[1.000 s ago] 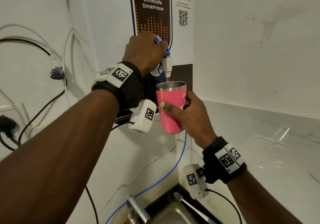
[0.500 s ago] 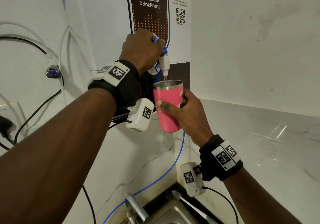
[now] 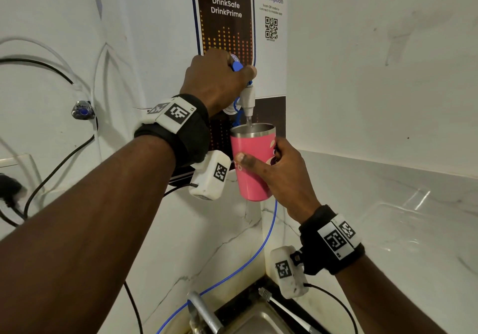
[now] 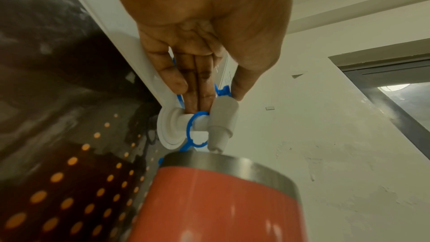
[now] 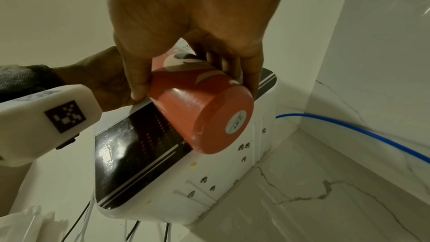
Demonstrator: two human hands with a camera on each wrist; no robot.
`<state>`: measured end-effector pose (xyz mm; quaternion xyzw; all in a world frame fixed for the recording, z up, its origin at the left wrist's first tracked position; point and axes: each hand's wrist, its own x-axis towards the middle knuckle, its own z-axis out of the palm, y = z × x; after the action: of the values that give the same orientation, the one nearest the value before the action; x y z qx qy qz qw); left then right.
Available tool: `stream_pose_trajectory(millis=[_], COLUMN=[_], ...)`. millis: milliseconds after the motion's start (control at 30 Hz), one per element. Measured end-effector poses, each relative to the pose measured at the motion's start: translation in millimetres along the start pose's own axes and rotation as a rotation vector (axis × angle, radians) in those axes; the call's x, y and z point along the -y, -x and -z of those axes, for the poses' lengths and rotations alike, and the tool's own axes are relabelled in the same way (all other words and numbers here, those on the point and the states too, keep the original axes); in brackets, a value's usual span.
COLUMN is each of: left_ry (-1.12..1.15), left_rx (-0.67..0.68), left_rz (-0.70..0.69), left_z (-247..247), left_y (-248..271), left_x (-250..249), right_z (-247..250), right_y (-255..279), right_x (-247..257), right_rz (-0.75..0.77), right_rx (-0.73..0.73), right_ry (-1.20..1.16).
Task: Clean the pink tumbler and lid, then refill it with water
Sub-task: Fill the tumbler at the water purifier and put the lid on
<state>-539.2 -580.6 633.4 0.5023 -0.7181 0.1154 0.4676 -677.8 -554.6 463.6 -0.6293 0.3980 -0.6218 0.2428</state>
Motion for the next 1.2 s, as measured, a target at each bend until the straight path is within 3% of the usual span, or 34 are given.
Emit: stream_pose_trajectory(millis=[1200], left_ry=[0.004], left_rx=[0.055], left_rz=[-0.029], left_z=[1.8], left_y=[1.7], left_x=[2.1], right_z=[-0.6], right_y=[1.5], right_x=[-4.5], right_rz=[-0.027], right_rx=[0.002], right_ry=[0.008])
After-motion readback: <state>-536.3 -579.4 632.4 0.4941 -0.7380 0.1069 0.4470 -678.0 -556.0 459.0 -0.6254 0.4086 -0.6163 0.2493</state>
